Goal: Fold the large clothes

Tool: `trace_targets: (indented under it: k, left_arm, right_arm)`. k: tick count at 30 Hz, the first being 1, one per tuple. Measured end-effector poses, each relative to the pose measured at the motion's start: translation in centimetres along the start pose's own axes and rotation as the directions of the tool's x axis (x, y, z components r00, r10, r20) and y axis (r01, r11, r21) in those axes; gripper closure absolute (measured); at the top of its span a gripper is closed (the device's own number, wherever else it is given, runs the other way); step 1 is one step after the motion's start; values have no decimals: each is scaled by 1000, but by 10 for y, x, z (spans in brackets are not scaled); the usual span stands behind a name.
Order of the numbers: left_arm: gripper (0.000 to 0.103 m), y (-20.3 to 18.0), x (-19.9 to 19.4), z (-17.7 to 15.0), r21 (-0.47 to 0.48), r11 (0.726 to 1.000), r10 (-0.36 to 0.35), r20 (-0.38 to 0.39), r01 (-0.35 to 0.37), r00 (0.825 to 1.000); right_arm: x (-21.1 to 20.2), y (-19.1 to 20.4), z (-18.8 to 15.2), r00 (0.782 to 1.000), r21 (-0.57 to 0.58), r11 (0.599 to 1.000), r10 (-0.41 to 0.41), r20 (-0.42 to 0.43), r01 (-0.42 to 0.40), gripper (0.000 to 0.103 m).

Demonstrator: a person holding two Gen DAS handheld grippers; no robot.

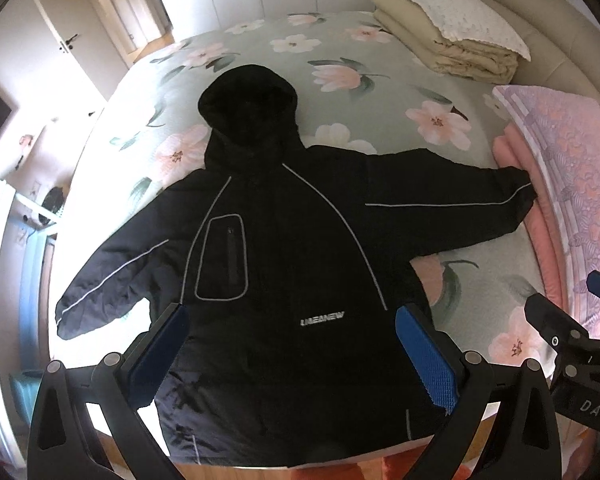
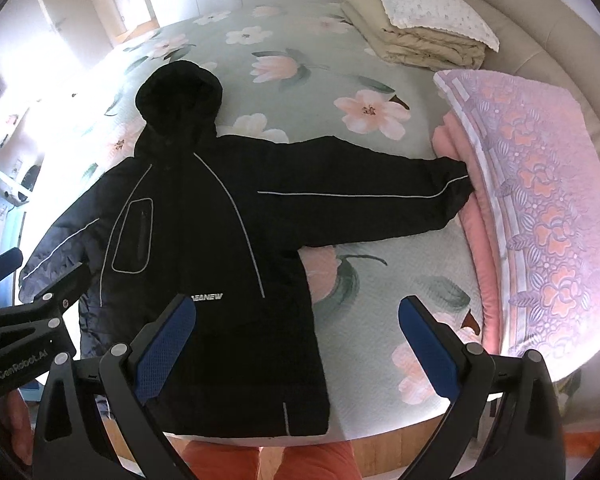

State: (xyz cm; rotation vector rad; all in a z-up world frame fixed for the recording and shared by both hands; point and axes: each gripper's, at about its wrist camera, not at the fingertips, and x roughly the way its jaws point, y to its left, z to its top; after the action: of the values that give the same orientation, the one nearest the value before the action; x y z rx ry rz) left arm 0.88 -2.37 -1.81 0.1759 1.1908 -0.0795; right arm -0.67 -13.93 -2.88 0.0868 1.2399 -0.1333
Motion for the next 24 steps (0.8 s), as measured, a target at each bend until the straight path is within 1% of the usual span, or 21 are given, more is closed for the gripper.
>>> trace_targets:
  k: [2, 7, 15, 18, 20, 22, 24]
  left_arm:
    - [1, -11, -1, 3, -1, 1000, 12, -2, -12, 1000]
    - [1, -44, -1, 9, -9, 1000, -3, -14, 3, 1000]
    - [1, -94, 17, 15, -3, 1000, 5, -29, -5, 1000]
    - [1, -106, 34, 15, -11, 1000, 2, -37, -3, 999]
    - [1, -116, 50, 15, -18, 1000, -5, -45, 4, 999]
    - [1, -125, 69, 15, -20, 1000, 1, -48, -1, 999]
    - [1, -133, 88, 17, -18, 1000, 1, -44, -2, 999]
  right_arm:
    - [3, -16, 3, 1000, 3, 1000, 6, -6, -6, 1]
    - [10, -51, 14, 1000, 7, 1000, -11, -6, 11, 1]
    - [41, -115, 27, 999, 61, 998, -24, -35, 26, 1]
    - [63, -144, 31, 999, 111, 993, -26, -26, 28, 1]
    - [76, -163, 33, 1000, 156, 988, -25, -4, 25, 1]
    - [90, -185, 35, 999, 218, 976, -33, 32, 26, 1]
    - [114, -214, 39, 995, 315, 948, -74, 72, 48, 1]
